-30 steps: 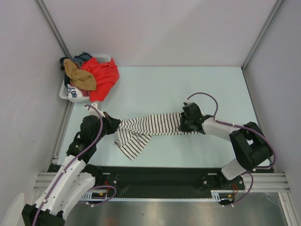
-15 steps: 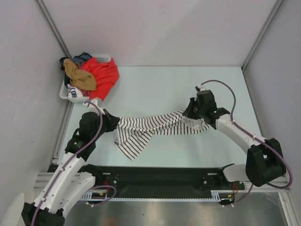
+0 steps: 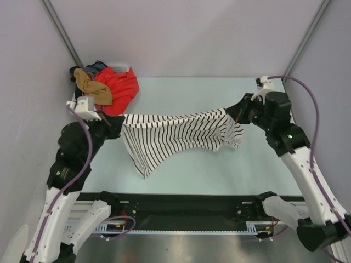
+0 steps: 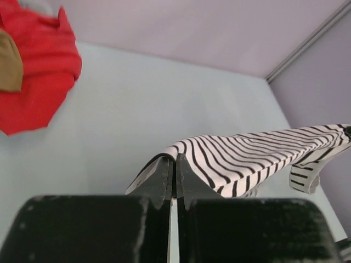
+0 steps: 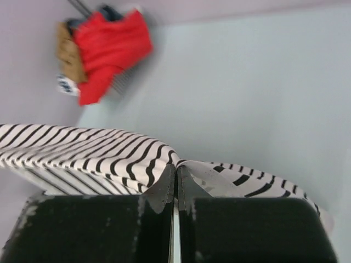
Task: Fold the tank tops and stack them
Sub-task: Flatten the tank top out
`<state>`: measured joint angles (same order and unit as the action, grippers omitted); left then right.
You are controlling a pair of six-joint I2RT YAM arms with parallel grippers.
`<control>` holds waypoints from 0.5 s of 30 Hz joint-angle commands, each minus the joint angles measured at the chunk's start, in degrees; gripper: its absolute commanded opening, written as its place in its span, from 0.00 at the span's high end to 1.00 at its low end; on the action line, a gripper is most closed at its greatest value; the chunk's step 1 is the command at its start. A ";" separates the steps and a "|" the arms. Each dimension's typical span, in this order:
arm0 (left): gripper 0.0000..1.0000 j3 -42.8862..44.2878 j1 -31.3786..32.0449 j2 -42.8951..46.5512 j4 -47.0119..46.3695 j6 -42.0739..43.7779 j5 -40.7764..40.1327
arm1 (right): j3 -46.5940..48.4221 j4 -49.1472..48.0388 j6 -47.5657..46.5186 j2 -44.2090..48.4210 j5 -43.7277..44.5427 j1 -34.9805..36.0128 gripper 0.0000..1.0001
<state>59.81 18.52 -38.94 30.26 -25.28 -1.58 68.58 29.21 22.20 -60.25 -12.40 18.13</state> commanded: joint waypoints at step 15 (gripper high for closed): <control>1.00 19.91 0.11 17.76 2.26 1.72 8.44 | 12.72 4.45 -3.74 30.45 -2.80 3.94 1.00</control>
<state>77.89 18.90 -21.50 34.06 -24.14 9.61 79.44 32.82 19.66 -30.72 -18.83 23.86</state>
